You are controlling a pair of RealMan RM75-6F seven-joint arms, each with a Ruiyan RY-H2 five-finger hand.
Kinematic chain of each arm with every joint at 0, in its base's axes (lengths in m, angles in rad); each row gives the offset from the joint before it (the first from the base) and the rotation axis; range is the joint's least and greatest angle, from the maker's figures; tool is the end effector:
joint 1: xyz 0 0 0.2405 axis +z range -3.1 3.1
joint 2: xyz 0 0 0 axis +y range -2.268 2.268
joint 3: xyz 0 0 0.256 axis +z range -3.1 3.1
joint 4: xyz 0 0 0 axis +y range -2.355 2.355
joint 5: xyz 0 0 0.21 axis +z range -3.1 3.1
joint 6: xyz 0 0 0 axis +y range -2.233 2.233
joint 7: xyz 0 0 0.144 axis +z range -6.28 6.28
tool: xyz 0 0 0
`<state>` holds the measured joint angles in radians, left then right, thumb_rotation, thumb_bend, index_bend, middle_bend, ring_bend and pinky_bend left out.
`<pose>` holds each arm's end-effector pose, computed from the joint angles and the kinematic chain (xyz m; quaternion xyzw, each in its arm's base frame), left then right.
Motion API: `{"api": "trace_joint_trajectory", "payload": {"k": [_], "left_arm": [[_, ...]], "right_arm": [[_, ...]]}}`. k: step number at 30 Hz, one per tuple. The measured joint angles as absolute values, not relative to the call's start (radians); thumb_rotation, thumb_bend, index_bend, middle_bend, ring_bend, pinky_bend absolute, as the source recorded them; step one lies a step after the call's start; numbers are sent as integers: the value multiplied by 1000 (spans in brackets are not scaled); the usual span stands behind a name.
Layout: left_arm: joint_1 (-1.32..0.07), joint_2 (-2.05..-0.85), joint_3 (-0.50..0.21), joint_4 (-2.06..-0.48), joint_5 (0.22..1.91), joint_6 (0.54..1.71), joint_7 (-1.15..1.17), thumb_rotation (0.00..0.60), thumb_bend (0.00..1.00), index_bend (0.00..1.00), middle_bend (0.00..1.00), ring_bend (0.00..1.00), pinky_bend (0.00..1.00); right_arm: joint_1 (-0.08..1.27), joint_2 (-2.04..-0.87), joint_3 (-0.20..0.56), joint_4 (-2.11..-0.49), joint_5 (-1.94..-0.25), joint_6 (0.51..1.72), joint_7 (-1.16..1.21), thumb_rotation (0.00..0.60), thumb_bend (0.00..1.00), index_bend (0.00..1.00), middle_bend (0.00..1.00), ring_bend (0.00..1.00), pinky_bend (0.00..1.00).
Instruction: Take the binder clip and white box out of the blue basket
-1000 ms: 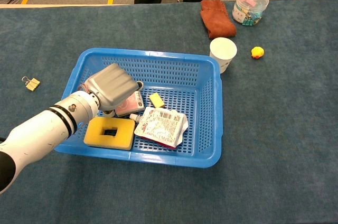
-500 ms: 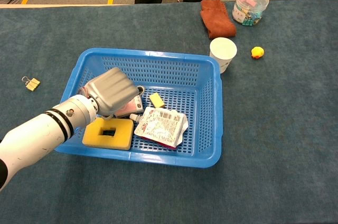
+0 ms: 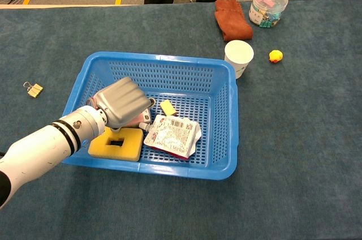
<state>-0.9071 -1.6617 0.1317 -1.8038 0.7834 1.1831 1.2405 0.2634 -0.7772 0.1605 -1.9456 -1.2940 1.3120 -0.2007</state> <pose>-0.1152 0.2392 -0.0734 -0.8975 -0.1363 -0.1445 0.3938 -0.2424 -0.2426 0.2302 0.6310 -0.3338 0.3426 0.6108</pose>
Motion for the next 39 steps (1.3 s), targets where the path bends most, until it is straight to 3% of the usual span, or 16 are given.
{"api": "trace_joint_trajectory", "payload": {"k": [12,25,39], "left_arm": [[-902,-1634,100,-1862,794,1205,1210,600,164,476,837,782,881],[-862,-1481,36,-2031,891,1304,1084,600,164,476,839,782,881],[-772,-1346,-47,-2079,930,1411,942,600,164,471,836,782,881]], "right_arm": [[272,-787,164,-1936,-1290,1301,-196,600,257,352,275,110,135],[300,-803,171,-1937,-1285,1271,-217,600,256,352,276,109,135],[315,-812,173,-1948,-1283,1262,-237,600,257,352,276,110,135]]}}
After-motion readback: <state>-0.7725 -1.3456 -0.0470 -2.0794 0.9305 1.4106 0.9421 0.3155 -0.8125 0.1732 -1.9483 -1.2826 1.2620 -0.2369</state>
